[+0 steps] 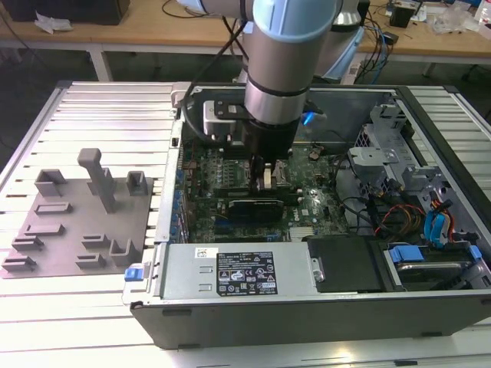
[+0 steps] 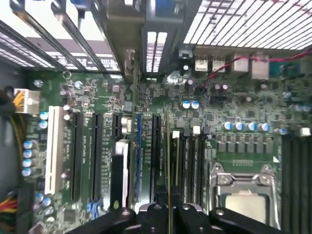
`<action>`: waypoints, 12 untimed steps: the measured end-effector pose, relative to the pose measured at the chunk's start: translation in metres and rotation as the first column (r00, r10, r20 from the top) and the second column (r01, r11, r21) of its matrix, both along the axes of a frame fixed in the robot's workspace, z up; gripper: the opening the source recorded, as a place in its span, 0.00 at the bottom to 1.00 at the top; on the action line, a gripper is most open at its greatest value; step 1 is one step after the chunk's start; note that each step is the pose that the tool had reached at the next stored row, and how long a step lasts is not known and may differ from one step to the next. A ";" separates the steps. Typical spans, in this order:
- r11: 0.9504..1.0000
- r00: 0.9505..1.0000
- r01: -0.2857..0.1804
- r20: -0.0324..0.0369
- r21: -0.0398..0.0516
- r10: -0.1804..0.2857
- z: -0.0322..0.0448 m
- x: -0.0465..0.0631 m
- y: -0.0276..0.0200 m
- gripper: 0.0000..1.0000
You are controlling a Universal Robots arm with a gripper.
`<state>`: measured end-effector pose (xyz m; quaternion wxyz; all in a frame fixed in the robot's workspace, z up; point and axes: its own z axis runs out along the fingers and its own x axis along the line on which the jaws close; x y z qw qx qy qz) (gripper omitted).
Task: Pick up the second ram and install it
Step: 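Insert the second ram into the second slot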
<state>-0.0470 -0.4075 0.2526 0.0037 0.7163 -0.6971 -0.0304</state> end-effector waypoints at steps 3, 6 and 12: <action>1.000 1.000 0.000 0.000 0.007 0.000 0.0046 0.000 0.0001 0.11; 0.999 1.000 0.006 -0.001 0.034 -0.006 0.0040 0.001 0.0003 0.11; 0.999 1.000 0.022 -0.017 0.041 -0.022 -0.0064 0.018 0.0079 0.11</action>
